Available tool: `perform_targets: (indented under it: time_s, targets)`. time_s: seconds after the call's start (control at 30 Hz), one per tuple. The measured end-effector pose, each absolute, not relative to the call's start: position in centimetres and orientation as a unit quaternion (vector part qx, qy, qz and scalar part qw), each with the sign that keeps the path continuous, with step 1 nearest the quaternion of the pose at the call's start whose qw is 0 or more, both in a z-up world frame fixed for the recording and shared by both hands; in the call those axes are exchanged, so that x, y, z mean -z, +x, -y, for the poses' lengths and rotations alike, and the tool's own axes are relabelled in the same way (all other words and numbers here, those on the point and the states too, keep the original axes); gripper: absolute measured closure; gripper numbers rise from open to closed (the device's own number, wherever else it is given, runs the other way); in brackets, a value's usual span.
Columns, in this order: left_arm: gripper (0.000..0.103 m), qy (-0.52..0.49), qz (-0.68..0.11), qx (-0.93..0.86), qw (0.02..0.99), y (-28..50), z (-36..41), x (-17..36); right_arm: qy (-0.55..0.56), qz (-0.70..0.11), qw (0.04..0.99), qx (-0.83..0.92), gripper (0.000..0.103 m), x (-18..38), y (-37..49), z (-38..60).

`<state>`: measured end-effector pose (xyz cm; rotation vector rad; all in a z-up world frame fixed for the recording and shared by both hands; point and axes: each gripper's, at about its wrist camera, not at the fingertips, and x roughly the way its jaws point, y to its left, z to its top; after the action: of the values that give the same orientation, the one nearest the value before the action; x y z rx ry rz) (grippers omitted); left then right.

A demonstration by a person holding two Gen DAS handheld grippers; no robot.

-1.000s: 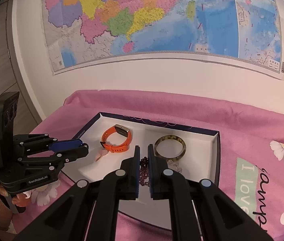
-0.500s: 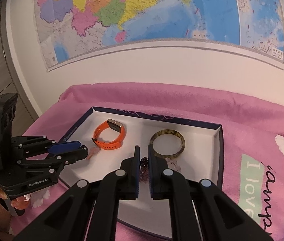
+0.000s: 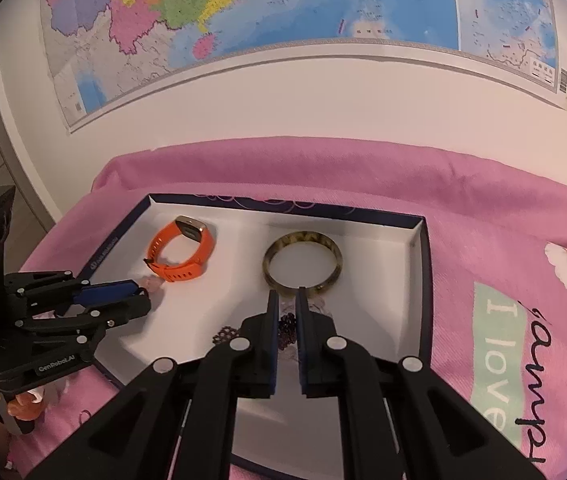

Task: Organize jewelry
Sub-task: 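Open both grippers to release the ring and necklace in the tray, then move both open grippers back to the green stone pendants on the cloth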

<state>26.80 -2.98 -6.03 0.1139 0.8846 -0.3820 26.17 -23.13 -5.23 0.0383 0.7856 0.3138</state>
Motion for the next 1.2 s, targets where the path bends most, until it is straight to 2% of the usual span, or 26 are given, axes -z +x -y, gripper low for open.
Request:
perform_targets:
  time_s: [0.17,0.33,0.43,0.53,0.63,0.73,1.2]
  targets:
    - [0.080,0.054,-0.431,0.182,0.882,26.9,2.9,6.3,0.021,-0.389,0.909,-0.145,0.094,5.7,26.5,23.3]
    - [0.070,0.053,-0.425,0.183,0.885,26.7,3.0,6.0,0.029,-0.392,0.910,-0.134,0.089,6.0,26.4,23.9]
    - [0.068,0.051,-0.415,0.185,0.890,26.1,2.9,5.4,0.035,-0.391,0.910,-0.135,0.087,5.9,25.9,24.3]
    - [0.062,0.050,-0.398,0.182,0.898,25.4,2.4,4.4,0.037,-0.385,0.912,-0.137,0.081,5.5,25.1,24.5]
    - [0.060,0.053,-0.380,0.183,0.905,24.3,2.1,3.4,0.041,-0.377,0.915,-0.141,0.078,5.0,23.9,24.8]
    - [0.057,0.058,-0.361,0.186,0.912,22.7,1.6,2.4,0.044,-0.369,0.916,-0.149,0.071,4.4,22.5,25.0]
    - [0.056,0.058,-0.362,0.205,0.908,17.1,-1.4,3.6,0.003,-0.396,0.896,-0.201,0.071,6.2,14.2,24.1]
